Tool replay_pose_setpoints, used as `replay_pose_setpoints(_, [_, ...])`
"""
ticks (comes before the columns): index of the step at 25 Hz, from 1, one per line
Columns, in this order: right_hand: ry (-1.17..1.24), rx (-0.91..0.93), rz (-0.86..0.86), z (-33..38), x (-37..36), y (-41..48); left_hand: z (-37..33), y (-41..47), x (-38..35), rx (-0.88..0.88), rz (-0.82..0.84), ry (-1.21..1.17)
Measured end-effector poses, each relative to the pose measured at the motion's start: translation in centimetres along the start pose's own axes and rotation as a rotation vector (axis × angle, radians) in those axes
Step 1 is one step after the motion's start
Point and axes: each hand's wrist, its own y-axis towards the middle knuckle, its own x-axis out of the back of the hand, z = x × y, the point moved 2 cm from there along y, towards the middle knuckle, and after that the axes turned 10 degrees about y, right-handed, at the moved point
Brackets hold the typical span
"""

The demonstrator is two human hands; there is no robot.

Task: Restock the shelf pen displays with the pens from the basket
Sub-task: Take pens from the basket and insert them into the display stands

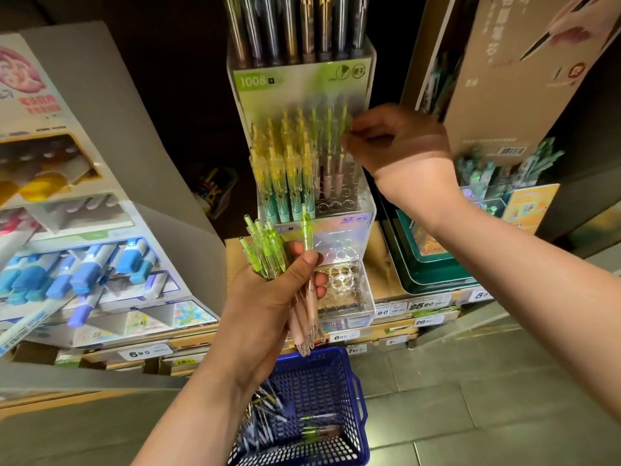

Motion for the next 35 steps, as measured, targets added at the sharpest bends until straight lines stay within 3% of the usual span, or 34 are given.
replay_pose_setpoints(6, [-0.045, -0.023, 0.01, 0.0, -0.3, -0.1, 0.1, 0.2, -0.5, 0.005, -0.011, -0.006])
replay_pose_setpoints(11, [-0.062, -0.145, 0.054, 0.4, 0.3, -2.2, -0.2, 0.3, -1.0, -0.014, 0.007, 0.012])
replay_pose_setpoints(15, [0.173, -0.399, 0.452, 0.7, 0.2, -6.0, -0.6, 0.3, -1.3, -0.046, -0.004, 0.073])
replay_pose_setpoints(18, [0.266, -0.473, 0.549, 0.5, 0.0, -7.4, -0.6, 0.3, -1.4, -0.071, -0.022, 0.177])
replay_pose_setpoints(22, [0.301, -0.451, 0.46, 0.8, 0.5, -7.2, -0.2, 0.2, -1.2, -0.05, -0.045, 0.185])
replay_pose_setpoints(25, [0.403, -0.376, 0.234, 1.6, 2.4, -4.6, -0.2, 0.2, -1.1, -0.004, -0.038, 0.121])
replay_pose_setpoints(28, [0.363, -0.18, 0.035, 2.3, 4.5, -1.3, -0.2, 0.1, -1.1, 0.028, -0.033, 0.102])
replay_pose_setpoints(31, [0.172, -0.053, -0.013, 2.1, 4.5, 0.5, -0.2, 0.0, -1.1, 0.052, -0.054, 0.088])
replay_pose_setpoints(35, [0.128, 0.024, -0.04, 2.0, 3.4, 1.2, -0.1, 0.0, -1.2, 0.072, -0.072, 0.057])
